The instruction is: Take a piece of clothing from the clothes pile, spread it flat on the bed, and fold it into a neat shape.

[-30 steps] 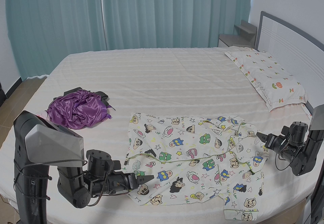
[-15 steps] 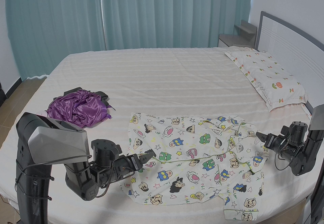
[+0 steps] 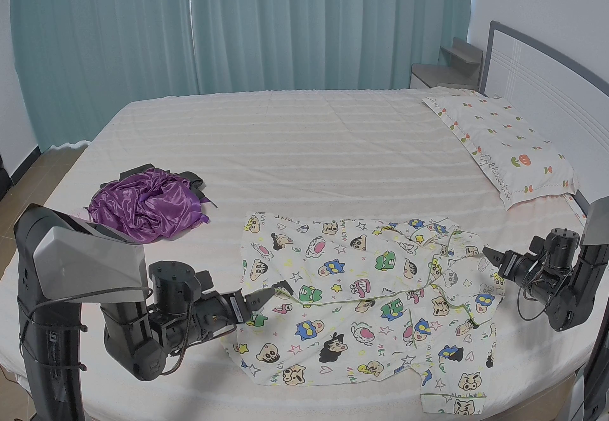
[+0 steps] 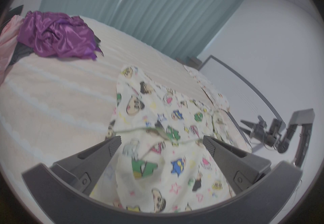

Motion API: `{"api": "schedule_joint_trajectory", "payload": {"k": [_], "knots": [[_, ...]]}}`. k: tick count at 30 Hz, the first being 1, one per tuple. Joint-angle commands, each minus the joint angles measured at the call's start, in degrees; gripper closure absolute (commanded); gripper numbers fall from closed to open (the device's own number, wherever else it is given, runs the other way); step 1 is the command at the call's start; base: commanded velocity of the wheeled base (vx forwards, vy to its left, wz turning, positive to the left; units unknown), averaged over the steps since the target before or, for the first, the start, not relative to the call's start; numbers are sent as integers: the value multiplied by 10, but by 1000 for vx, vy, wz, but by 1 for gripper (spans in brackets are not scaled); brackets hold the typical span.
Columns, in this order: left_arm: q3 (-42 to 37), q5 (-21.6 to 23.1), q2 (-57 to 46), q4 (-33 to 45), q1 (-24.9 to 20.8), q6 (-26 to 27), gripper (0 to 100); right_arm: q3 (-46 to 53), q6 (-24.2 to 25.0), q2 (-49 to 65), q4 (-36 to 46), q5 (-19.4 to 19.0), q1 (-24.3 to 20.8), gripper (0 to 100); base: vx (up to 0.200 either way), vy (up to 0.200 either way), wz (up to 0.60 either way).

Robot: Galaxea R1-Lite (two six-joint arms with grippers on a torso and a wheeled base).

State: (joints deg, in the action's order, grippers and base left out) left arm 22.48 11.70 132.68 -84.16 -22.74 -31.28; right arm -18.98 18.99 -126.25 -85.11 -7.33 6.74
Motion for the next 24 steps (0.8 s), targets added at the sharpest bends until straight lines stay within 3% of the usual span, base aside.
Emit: {"api": "schedule_joint_trajectory", "payload": {"k": [1,6,24], "knots": [[-39,48,0,3,11,12,0,1,0,-1,-1,-1,-1,0,0,0,0],[-31,83,44,1,9,14,0,1,0,-4,-1,-1,-2,0,0,0,0],[-56,101,64,-5,-39,40,0,0,0,-9,-1,0,-3,0,0,0,0]]}}
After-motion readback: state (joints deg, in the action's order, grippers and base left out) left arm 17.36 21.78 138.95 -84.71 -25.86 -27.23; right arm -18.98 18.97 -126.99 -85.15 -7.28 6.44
